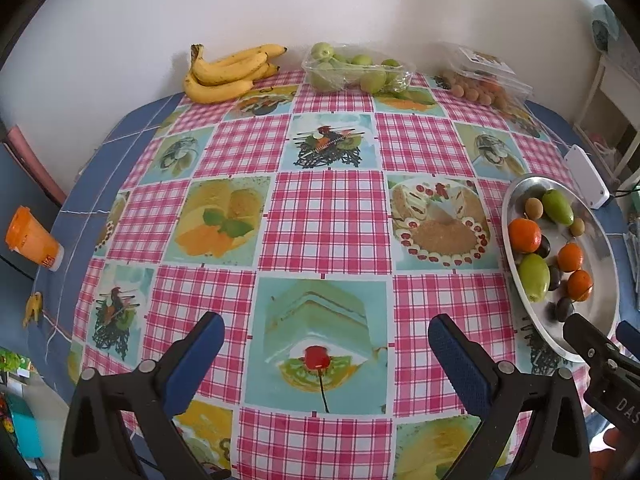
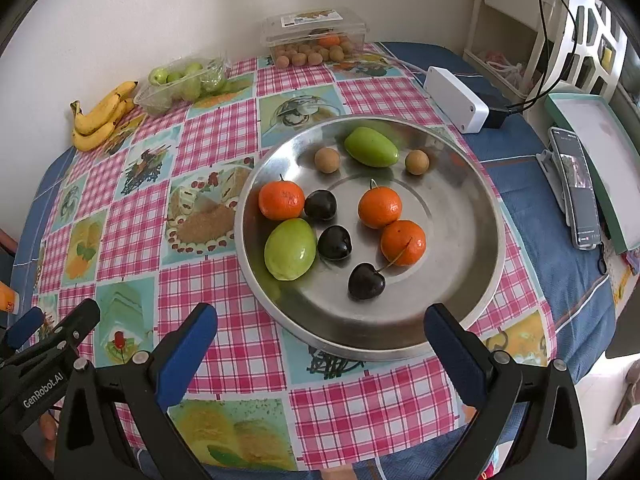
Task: Organize fruits
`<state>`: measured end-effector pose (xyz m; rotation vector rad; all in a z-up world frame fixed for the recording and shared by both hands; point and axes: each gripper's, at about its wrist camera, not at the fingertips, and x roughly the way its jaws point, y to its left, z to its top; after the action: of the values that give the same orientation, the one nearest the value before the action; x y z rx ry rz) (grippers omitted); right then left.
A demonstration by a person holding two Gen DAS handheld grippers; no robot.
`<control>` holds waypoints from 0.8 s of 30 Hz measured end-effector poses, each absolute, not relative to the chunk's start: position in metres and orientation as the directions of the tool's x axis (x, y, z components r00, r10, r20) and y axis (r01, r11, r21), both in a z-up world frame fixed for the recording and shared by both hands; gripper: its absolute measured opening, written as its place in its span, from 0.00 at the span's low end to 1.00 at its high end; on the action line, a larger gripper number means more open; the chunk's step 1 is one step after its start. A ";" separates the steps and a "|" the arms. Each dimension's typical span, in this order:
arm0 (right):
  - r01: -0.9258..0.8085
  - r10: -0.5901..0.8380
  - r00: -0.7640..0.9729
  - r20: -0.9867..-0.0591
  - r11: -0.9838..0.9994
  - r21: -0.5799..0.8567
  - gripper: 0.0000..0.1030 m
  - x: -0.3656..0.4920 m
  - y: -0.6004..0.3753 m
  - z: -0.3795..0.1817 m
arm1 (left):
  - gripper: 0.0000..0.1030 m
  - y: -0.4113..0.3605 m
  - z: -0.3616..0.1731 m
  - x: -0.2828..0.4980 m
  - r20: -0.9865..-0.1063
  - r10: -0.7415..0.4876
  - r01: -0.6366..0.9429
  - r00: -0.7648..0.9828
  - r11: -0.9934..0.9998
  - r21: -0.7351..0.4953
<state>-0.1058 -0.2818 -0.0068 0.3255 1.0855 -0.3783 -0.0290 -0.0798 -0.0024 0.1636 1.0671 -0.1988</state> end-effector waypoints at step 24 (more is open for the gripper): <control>0.445 -0.144 0.403 -0.904 0.894 0.056 1.00 -0.100 -0.282 -0.015 | 1.00 -0.076 -0.013 -0.021 -0.892 -0.100 0.235 0.440 0.972 0.007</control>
<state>-0.1003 -0.2817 -0.0152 0.3095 1.0978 -0.3793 -0.0211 -0.0760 -0.0129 0.1372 1.0962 -0.2087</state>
